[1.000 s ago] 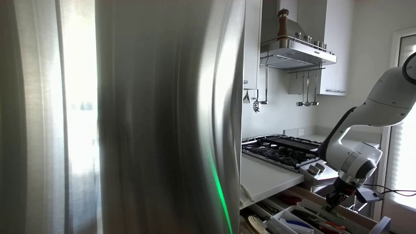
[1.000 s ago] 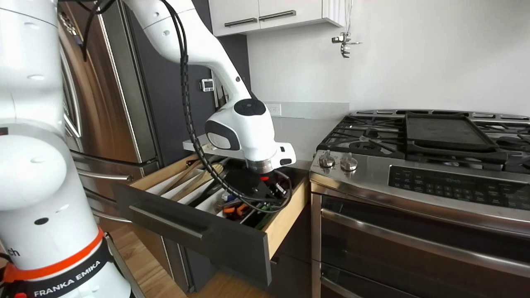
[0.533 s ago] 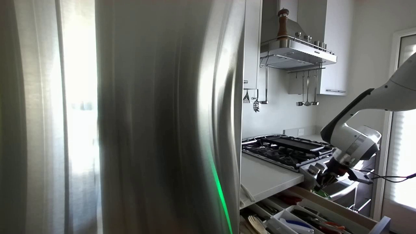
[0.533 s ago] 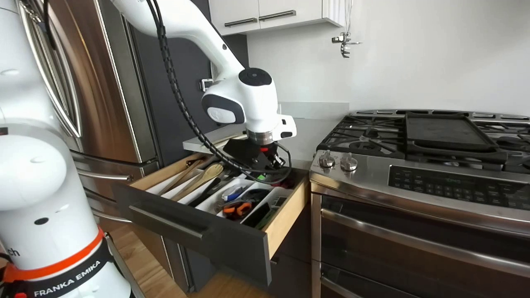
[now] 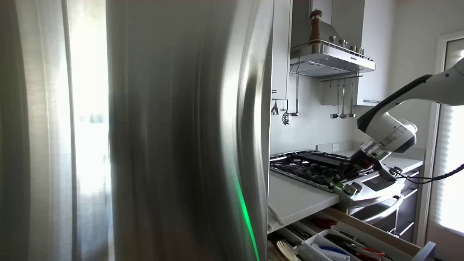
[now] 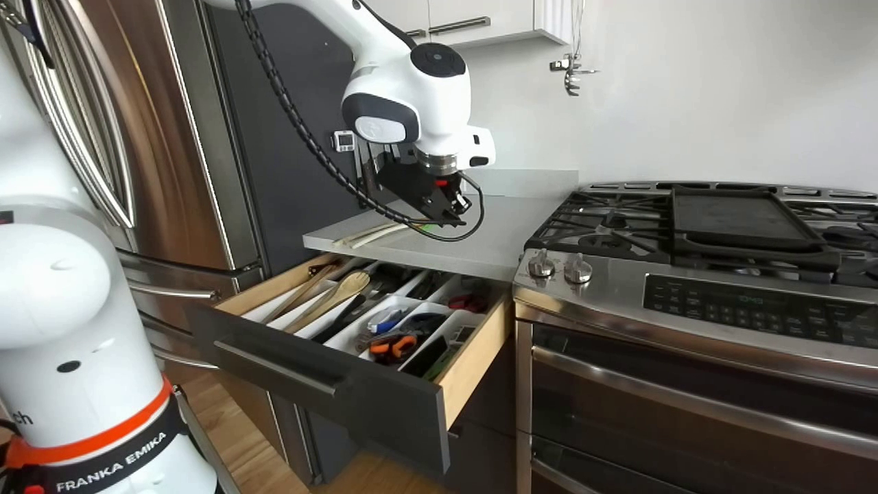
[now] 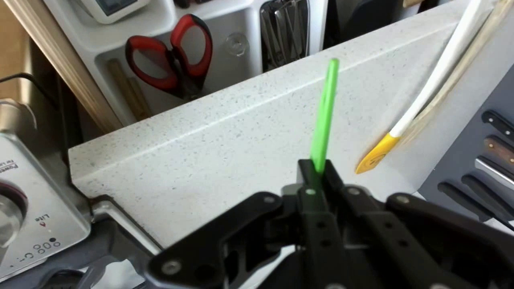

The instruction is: Remove a green object from the far right compartment of the opened drawer and place it on the counter top

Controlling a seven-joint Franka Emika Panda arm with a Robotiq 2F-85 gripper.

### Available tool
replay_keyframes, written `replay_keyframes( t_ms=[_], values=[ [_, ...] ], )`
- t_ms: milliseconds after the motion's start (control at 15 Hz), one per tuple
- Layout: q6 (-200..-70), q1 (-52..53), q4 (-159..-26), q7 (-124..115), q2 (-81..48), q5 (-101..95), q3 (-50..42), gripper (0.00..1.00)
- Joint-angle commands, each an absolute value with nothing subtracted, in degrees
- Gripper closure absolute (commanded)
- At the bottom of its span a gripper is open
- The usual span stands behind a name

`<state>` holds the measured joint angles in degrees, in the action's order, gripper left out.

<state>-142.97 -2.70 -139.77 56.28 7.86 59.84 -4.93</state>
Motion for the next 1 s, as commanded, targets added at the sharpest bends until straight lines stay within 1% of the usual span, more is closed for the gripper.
replay_keyframes(
  t_ms=[0, 200, 267, 600, 933],
  values=[
    [-142.73, -2.64, -139.74, 56.08, 7.85, 59.63, -5.05, 0.94],
    [-142.65, -2.67, -139.75, 56.08, 7.72, 59.63, -5.12, 0.94],
    [-143.10, -2.72, -138.68, 56.22, 6.62, 60.08, -5.24, 0.99],
    [-150.07, -1.01, -125.95, 52.84, -7.17, 65.15, -2.71, 0.99],
    [-156.08, 3.58, -113.58, 38.42, -20.03, 60.08, -0.16, 0.99]
  ],
)
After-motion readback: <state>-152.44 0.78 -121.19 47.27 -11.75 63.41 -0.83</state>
